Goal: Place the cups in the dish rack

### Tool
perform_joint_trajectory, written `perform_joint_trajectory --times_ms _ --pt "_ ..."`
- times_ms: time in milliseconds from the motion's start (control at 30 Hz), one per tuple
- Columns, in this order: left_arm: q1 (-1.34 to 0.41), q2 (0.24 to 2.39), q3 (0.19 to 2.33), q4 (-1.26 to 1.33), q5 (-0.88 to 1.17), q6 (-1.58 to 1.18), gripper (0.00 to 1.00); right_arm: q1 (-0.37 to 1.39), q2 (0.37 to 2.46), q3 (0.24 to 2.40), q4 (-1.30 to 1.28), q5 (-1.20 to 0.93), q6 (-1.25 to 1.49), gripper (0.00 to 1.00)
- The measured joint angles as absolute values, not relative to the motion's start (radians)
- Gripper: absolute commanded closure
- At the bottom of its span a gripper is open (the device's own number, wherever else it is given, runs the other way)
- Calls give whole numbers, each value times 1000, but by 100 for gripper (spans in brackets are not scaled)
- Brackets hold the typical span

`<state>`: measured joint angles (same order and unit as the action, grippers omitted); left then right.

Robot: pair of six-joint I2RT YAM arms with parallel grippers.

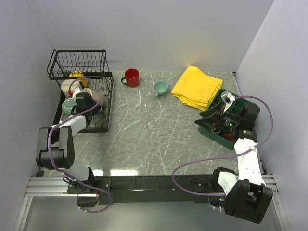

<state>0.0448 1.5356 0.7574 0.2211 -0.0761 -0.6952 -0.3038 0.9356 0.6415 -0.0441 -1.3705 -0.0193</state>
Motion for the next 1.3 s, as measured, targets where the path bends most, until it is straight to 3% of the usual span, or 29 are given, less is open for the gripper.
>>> perform_joint_trajectory --times_ms 133,367,533,633,1033,1300 --pt "26 1569 794 220 -104 -688 90 -308 936 641 -44 -1375 -19 22" --pt "2 1621 852 214 -143 -665 67 -313 945 641 -44 -1377 -19 22" --pt "-17 1647 885 213 -168 -648 61 -319 946 641 -44 -1379 -19 22" --pt "-24 1650 906 221 -181 -640 52 -324 946 642 -44 -1380 -19 22" --pt "-25 1629 908 205 -191 -609 35 -332 947 641 -44 -1382 -19 22" --pt "-26 1531 907 213 -172 -587 34 -335 947 641 -44 -1382 -19 22"
